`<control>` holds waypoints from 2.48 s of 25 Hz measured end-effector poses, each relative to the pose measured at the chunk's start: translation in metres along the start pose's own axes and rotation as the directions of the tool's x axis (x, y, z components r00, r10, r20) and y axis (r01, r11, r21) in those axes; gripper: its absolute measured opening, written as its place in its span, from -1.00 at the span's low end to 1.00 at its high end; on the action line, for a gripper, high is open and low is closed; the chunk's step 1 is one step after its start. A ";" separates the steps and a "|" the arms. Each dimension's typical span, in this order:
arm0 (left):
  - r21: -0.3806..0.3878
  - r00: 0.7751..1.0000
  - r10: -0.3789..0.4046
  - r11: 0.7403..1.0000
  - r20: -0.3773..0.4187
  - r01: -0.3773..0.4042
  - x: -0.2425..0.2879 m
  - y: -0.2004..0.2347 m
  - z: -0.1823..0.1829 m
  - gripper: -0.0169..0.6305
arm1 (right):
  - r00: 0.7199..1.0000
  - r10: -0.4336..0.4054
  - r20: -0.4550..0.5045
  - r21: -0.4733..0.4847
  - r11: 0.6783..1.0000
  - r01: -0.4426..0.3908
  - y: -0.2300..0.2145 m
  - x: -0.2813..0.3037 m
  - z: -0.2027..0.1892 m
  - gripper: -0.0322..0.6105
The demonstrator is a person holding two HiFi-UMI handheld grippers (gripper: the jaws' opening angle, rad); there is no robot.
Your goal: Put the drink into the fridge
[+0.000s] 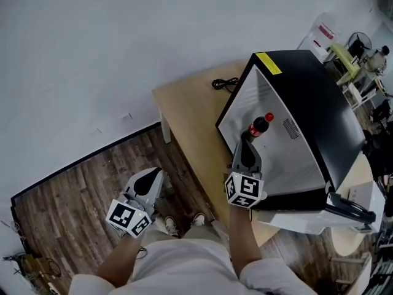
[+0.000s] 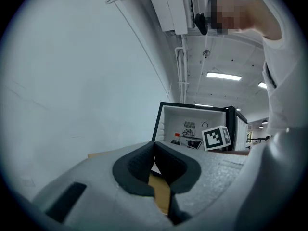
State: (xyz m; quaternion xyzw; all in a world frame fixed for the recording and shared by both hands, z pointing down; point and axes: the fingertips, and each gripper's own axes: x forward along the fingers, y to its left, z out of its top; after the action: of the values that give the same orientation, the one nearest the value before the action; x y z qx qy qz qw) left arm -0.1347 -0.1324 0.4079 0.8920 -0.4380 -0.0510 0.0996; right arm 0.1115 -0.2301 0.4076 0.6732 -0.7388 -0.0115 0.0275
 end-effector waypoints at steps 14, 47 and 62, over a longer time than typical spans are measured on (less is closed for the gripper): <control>0.047 0.994 0.054 0.997 0.097 -0.059 -0.015 -0.003 0.045 -0.90 | 0.979 0.176 0.102 0.010 0.984 -0.178 0.016 -0.068 0.064 -0.89; 0.035 0.992 0.075 0.996 0.105 -0.079 -0.014 -0.004 0.052 -0.90 | 0.983 0.124 0.132 -0.028 0.992 -0.122 -0.035 -0.103 0.092 -0.89; 0.017 0.990 0.103 0.994 0.097 -0.105 -0.013 -0.007 0.043 -0.90 | 0.984 0.140 0.109 -0.016 0.990 -0.139 -0.039 -0.096 0.083 -0.89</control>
State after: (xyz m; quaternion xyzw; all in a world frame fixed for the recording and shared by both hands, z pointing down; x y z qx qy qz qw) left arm -0.1451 -0.1236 0.3644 0.8655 -0.4888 -0.0837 0.0710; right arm 0.1545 -0.1397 0.3201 0.6182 -0.7844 -0.0496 -0.0095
